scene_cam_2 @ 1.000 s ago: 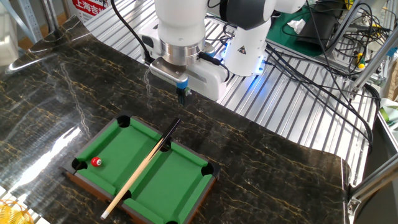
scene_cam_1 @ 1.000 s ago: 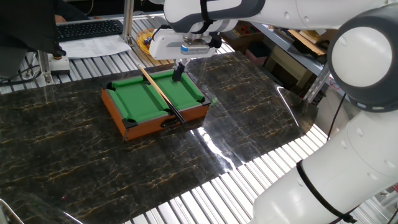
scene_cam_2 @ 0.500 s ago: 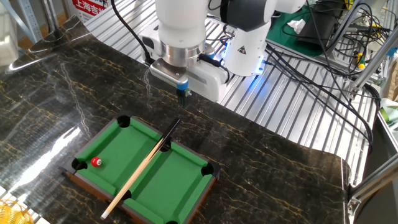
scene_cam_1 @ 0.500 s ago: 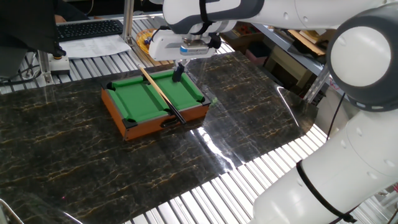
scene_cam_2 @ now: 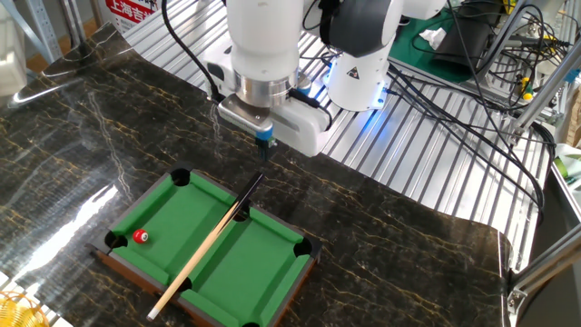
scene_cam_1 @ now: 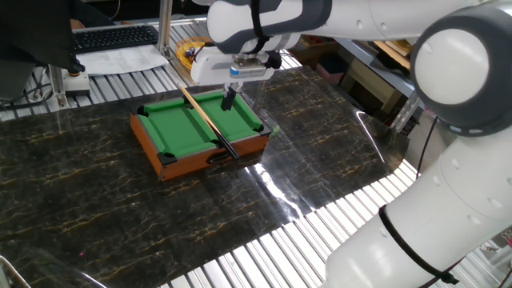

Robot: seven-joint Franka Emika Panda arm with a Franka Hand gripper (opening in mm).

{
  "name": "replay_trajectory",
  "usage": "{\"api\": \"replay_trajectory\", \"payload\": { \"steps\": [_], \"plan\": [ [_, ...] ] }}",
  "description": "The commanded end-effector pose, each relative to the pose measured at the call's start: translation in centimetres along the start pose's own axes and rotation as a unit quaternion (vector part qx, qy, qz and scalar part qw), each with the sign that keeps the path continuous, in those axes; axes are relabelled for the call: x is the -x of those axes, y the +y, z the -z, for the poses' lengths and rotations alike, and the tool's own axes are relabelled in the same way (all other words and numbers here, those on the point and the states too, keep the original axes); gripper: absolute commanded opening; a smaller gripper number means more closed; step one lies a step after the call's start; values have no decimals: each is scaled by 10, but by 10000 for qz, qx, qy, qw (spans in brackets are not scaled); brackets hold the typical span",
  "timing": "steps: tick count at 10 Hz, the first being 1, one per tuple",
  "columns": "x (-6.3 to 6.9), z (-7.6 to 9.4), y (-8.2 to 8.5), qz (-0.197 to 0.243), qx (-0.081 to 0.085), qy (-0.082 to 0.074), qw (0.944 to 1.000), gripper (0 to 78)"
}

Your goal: Hit the pool ball

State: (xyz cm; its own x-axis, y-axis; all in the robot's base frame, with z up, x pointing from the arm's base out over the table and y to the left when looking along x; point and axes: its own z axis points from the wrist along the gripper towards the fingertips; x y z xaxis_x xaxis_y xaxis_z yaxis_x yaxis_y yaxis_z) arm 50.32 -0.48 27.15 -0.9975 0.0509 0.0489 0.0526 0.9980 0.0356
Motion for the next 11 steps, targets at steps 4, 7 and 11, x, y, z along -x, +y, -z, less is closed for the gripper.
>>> {"api": "replay_trajectory", "payload": {
  "steps": [4, 7, 11],
  "plan": [
    [8, -42, -22, -51, -455, 16, 9990, 0],
    [9, -56, -28, -10, -435, -130, 9990, 0],
    [7, -80, -30, 48, -275, -90, 9996, 0]
  ]
}}
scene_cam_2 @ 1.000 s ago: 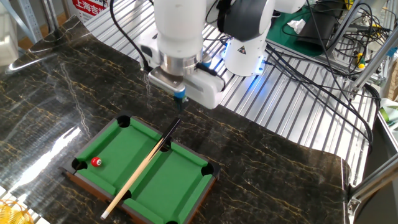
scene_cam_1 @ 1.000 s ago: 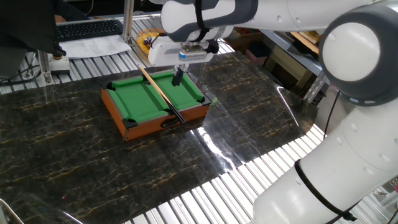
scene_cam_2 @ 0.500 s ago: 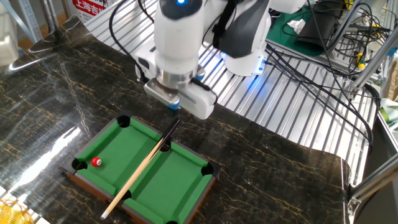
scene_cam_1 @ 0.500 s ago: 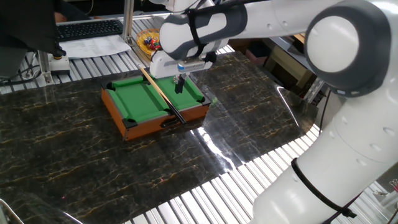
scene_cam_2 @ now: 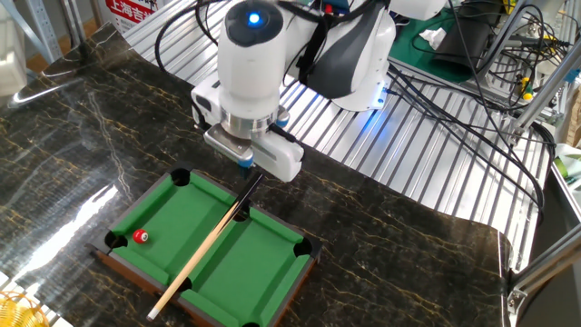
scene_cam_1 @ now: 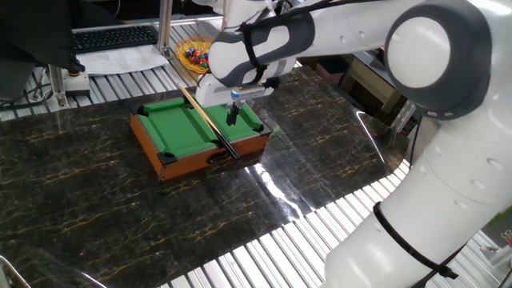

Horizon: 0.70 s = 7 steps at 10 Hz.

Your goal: Hit the pool ball

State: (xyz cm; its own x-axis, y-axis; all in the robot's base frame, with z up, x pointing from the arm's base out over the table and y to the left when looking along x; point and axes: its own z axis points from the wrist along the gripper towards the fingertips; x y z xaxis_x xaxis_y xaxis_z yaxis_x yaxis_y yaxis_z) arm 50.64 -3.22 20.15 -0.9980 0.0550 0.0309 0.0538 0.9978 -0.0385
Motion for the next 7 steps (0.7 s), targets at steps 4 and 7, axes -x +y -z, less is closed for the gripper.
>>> {"api": "replay_trajectory", "payload": {
  "steps": [4, 7],
  "plan": [
    [-2, -11, 1, -25, 50, 152, 9999, 0],
    [-3, -17, 1, -125, -8, 162, 9998, 0]
  ]
}}
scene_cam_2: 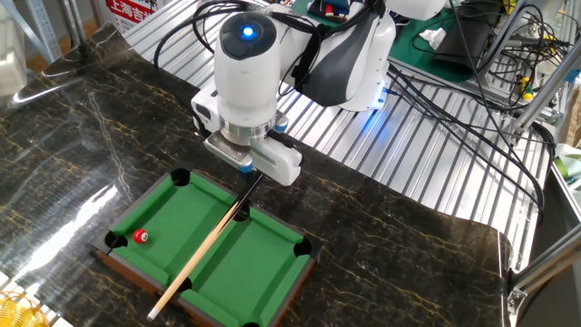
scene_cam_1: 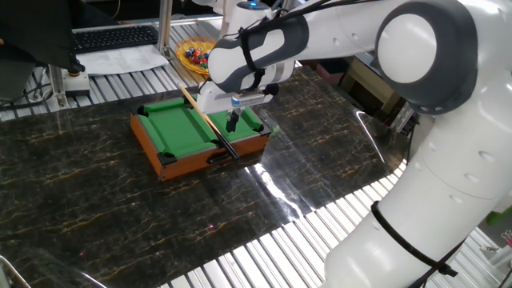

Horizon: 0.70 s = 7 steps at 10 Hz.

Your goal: Hit the pool ball

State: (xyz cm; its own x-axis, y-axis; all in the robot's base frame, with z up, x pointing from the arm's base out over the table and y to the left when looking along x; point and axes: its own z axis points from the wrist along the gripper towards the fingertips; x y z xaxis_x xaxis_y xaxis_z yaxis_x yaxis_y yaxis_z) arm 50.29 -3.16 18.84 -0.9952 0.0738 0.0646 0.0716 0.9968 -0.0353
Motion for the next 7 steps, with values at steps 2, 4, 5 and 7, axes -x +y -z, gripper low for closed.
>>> {"api": "replay_trajectory", "payload": {
  "steps": [2, 4, 5, 7],
  "plan": [
    [-1, -13, 0, 57, -24, 43, 10000, 0],
    [-1, -13, 1, 214, -33, 234, 9995, 0],
    [-1, -13, 1, 240, -55, 225, 9994, 0],
    [-5, -16, 2, 219, -56, 223, 9995, 0]
  ]
}}
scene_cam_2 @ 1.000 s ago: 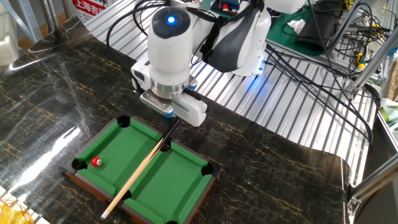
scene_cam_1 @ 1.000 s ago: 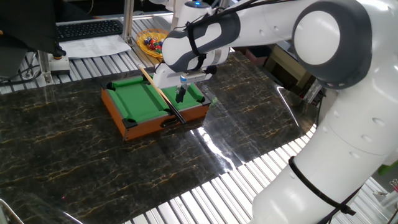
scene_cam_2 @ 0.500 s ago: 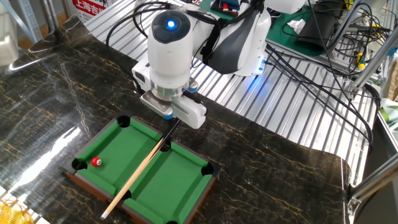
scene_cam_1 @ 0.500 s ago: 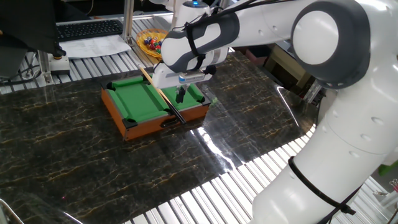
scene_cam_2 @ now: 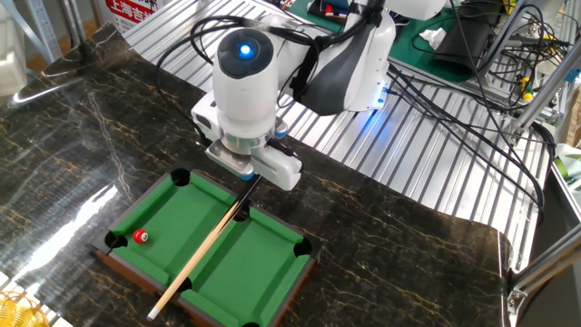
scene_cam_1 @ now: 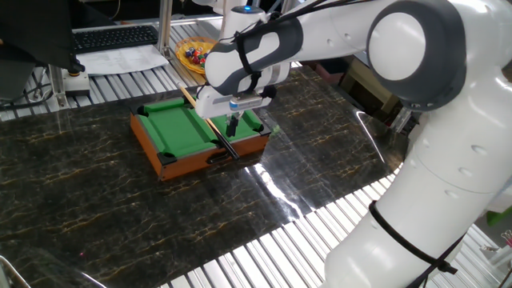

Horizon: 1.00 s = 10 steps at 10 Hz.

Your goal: Hit the pool ball

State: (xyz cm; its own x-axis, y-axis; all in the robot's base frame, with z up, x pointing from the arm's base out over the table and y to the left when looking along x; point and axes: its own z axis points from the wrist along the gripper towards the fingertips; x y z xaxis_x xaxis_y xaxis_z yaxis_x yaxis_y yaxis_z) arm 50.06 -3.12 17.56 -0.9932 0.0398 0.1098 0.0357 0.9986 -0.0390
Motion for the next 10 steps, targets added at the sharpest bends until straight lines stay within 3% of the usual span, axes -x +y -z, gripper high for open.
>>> {"api": "replay_trajectory", "payload": {
  "steps": [1, 2, 5, 6, 7, 8, 10],
  "plan": [
    [-11, -9, 3, -11, -14, -52, 10000, 0],
    [-11, -9, 3, 47, -19, 17, 10000, 0],
    [-10, -9, 4, 31, 4, -17, 10000, 0],
    [-10, -9, 4, 82, 283, -116, 9995, 0],
    [-10, -9, 4, 167, 371, -5, 9992, 0],
    [-10, -9, 4, 143, 370, 91, 9992, 0],
    [-10, -9, 4, -22, 366, 38, 9993, 0]
  ]
}}
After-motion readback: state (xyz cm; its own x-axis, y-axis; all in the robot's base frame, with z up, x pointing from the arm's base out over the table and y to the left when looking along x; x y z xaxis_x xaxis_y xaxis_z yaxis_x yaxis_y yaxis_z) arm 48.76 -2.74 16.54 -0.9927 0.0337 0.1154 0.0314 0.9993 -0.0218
